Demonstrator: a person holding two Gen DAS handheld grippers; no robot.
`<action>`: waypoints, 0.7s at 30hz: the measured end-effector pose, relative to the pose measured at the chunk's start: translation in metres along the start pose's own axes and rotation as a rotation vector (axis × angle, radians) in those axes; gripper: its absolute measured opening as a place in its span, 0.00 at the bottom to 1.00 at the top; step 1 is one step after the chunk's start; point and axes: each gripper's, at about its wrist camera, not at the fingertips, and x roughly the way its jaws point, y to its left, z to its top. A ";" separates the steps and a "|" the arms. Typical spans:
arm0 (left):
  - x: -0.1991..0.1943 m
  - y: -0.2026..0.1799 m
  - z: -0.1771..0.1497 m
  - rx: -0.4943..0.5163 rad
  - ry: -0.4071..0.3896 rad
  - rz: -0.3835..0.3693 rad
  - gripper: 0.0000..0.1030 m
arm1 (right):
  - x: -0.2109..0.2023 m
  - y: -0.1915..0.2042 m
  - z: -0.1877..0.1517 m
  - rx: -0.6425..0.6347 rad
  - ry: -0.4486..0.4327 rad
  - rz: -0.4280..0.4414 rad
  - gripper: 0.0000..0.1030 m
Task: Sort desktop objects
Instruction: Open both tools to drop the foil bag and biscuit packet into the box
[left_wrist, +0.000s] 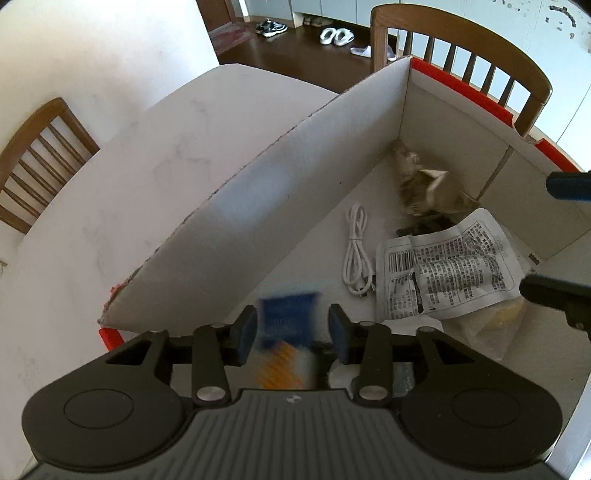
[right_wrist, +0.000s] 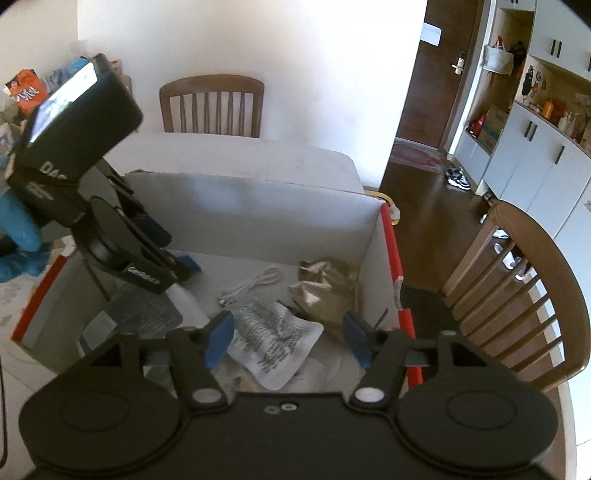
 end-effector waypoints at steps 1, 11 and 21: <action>-0.001 0.001 0.000 -0.003 -0.004 0.005 0.51 | -0.001 0.000 0.000 0.001 -0.005 0.010 0.64; -0.027 0.005 -0.006 -0.034 -0.059 0.005 0.61 | -0.009 0.002 -0.001 0.002 -0.007 0.038 0.67; -0.058 0.002 -0.028 -0.070 -0.129 0.021 0.65 | -0.022 0.010 -0.004 0.006 -0.024 0.051 0.76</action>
